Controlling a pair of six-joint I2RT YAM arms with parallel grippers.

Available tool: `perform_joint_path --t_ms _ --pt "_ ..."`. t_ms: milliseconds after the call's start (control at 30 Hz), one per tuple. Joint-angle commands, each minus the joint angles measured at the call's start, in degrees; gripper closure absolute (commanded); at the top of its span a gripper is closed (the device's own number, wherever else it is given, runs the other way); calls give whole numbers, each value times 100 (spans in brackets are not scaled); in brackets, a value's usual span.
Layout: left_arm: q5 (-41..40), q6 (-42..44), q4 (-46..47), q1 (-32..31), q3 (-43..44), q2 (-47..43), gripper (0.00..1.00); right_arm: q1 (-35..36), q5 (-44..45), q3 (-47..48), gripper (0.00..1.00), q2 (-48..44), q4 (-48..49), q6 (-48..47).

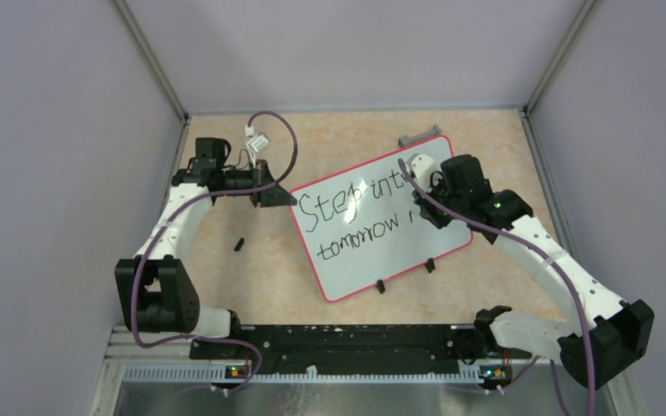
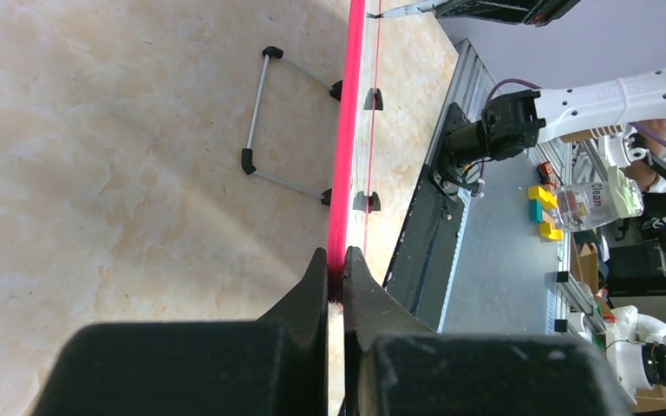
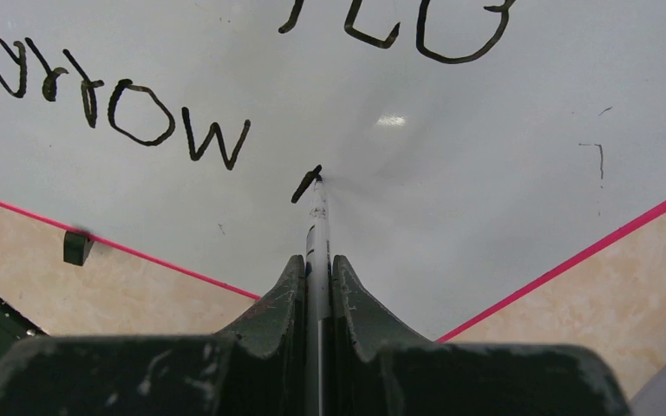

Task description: Write a sentence on the whiteboard

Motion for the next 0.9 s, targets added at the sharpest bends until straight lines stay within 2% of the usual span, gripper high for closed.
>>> perform_joint_path --t_ms 0,867 --pt "-207 277 -35 -73 8 59 100 -188 304 230 100 9 242 -187" --pt "-199 286 -26 -78 -25 68 100 -298 -163 -229 100 -332 -166 -152"
